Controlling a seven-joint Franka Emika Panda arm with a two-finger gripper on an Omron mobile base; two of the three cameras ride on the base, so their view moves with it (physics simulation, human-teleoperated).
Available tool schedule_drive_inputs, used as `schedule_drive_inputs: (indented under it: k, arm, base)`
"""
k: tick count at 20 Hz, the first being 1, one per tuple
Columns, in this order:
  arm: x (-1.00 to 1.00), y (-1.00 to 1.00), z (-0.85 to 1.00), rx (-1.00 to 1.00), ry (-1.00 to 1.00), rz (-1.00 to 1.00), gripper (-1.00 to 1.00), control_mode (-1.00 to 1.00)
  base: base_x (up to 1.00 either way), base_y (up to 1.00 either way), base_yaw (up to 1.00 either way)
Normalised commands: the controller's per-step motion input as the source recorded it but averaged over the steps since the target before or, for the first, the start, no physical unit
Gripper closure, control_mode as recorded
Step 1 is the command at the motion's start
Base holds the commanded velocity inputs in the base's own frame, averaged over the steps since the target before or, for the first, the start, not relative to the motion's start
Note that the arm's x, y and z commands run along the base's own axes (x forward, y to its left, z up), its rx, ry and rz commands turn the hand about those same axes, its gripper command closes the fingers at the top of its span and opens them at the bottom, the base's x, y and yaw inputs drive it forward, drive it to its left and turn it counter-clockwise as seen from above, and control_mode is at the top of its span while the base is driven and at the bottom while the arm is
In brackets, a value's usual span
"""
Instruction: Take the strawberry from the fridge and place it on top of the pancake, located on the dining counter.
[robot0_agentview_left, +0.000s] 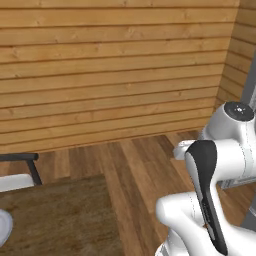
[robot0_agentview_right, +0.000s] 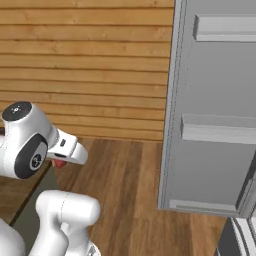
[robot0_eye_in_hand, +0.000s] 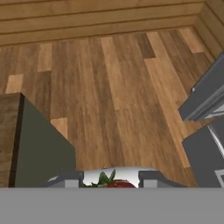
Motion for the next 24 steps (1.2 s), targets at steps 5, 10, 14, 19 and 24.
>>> schedule_drive_inputs:
  k: [5, 10, 14, 19, 24]
  arm:
    - [0.00, 0.00, 0.00, 0.00, 0.00, 0.00, 1.00, 1.00]
    - [0.00, 0.00, 0.00, 0.00, 0.00, 0.00, 1.00, 1.00]
    - [0.00, 0.00, 0.00, 0.00, 0.00, 0.00, 1.00, 1.00]
    - [0.00, 0.00, 0.00, 0.00, 0.00, 0.00, 1.00, 1.00]
    - [0.00, 0.00, 0.00, 0.00, 0.00, 0.00, 1.00, 1.00]
  base:
    - [0.44, 0.47, -0.01]
    - [0.84, 0.00, 0.00]
    - [1.00, 0.00, -0.01]
    - [1.00, 0.02, -0.07]
    - [1.00, 0.08, -0.10]
